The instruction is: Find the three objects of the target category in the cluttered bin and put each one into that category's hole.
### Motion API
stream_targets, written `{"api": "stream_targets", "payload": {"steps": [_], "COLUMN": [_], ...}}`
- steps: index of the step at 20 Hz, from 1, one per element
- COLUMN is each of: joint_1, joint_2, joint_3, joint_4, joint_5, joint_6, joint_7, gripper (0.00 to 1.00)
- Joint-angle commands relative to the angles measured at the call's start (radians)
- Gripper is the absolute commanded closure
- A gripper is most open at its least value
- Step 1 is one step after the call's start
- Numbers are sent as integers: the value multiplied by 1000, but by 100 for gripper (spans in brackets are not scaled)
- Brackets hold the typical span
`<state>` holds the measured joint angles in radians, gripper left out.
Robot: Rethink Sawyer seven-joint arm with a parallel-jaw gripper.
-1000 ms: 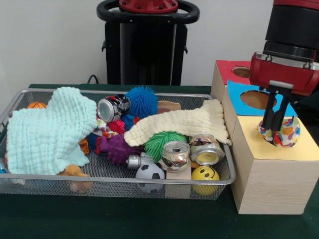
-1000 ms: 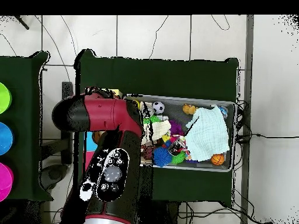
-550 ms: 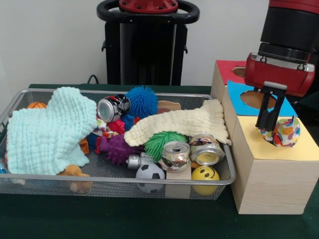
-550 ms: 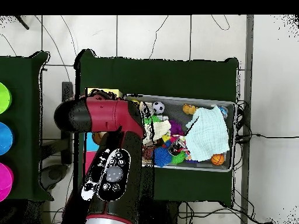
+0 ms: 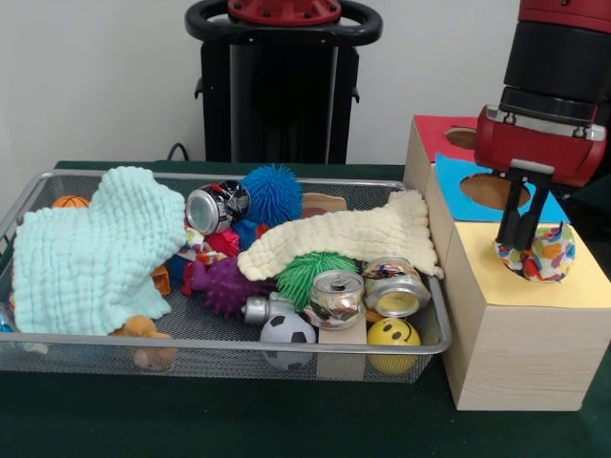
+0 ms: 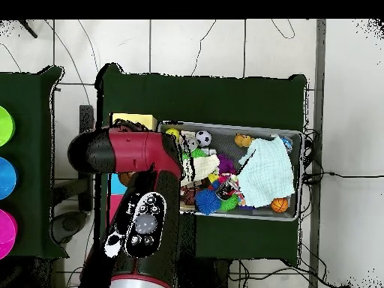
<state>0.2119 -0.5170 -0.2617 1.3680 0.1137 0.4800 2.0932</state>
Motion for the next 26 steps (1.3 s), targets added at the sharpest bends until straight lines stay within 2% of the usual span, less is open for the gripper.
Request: {"api": "stream_targets", "payload": {"steps": [1, 7, 13, 21, 26], "joint_1": [-11, 17, -5, 1, -6], "joint_2": [3, 19, 18, 53, 102], "joint_3": [120, 110, 153, 170, 154], "joint_4": [140, 143, 194, 170, 139], "joint_5": [24, 29, 38, 59, 29], "joint_6": [67, 29, -57, -93, -167], "joint_7": [111, 152, 150, 173, 155], "gripper": [100, 100, 100, 100, 100]}}
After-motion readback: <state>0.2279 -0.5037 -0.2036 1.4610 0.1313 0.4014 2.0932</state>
